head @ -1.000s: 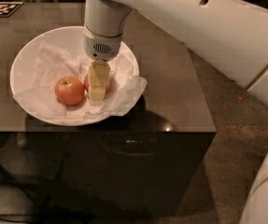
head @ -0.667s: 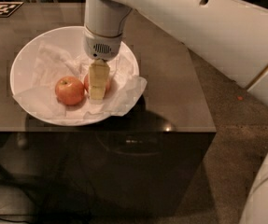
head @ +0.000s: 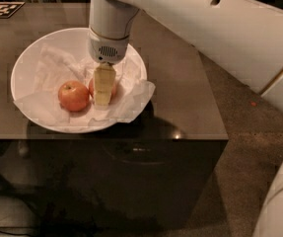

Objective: Pick apple from white bowl

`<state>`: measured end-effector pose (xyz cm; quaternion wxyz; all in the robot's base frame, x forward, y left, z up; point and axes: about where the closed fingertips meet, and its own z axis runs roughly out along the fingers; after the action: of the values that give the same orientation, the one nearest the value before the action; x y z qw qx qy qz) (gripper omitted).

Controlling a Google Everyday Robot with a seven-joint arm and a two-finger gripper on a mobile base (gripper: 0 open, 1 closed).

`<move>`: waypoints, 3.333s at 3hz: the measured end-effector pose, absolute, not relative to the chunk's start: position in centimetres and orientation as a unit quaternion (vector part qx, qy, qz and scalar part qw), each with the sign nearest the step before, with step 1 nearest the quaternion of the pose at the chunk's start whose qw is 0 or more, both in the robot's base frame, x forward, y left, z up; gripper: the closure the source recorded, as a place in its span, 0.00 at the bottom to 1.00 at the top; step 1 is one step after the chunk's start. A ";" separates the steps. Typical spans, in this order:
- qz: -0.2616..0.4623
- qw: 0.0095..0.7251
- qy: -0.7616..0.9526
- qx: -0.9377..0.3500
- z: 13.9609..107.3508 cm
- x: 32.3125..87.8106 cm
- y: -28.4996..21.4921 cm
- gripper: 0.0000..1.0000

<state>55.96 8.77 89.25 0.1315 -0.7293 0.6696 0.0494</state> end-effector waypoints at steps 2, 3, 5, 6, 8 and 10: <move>0.038 0.130 0.646 -0.751 86.2 56.5 10.6 0.08; 0.047 0.125 0.640 -0.756 84.4 55.8 11.1 0.16; 0.047 0.125 0.640 -0.756 84.3 55.8 11.1 0.59; 0.047 0.125 0.640 -0.756 84.3 55.8 11.1 0.82; 0.044 0.122 0.646 -0.753 85.0 55.9 11.0 1.00; 0.053 0.126 0.656 -0.742 88.6 57.4 10.7 1.00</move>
Offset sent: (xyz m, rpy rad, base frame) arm 0.0055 0.0287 -0.0588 -0.0250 -0.0071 0.0973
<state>57.36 10.66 88.56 0.1256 -0.7423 0.6561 0.0529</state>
